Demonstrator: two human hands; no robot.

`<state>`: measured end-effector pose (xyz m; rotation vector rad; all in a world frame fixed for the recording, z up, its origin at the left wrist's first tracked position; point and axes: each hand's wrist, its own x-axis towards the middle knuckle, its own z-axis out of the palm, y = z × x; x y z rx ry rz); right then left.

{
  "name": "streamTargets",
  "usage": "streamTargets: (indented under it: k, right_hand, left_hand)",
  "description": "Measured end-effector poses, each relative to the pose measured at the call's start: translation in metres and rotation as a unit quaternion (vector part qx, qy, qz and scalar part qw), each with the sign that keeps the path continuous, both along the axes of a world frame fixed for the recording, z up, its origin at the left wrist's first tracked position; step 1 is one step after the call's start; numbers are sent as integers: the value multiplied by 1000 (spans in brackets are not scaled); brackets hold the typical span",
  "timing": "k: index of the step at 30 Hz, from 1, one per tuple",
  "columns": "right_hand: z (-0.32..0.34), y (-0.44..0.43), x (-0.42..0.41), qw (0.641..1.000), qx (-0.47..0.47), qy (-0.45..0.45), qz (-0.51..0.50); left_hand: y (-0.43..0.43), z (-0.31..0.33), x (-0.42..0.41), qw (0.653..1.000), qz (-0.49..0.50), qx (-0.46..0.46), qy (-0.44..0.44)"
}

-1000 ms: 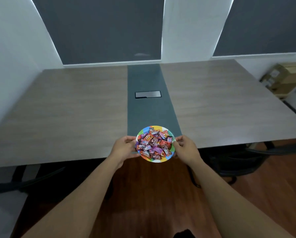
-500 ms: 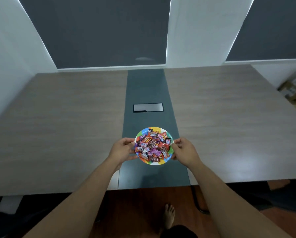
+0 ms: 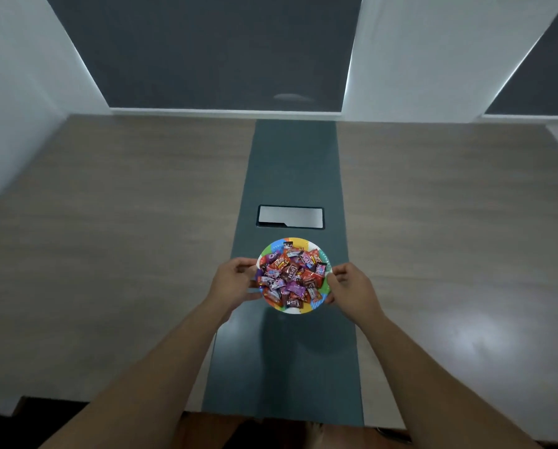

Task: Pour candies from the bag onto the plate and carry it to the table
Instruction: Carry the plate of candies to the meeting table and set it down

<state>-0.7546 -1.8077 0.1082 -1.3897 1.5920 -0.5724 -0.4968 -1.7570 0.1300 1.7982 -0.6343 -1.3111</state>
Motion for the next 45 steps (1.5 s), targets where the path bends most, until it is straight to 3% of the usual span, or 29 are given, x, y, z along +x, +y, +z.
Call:
streamTargets:
  k: [23, 40, 45]
  right_hand:
    - [-162, -237, 80, 996, 69, -13, -50]
    - [-220, -298, 90, 993, 62, 68, -71]
    - [-209, -298, 88, 992, 43, 89, -77]
  left_hand:
    - [-260, -158, 72, 997, -4, 66, -27]
    - [-318, -214, 79, 996, -17, 72, -42]
    - [-318, -221, 83, 994, -47, 66, -77]
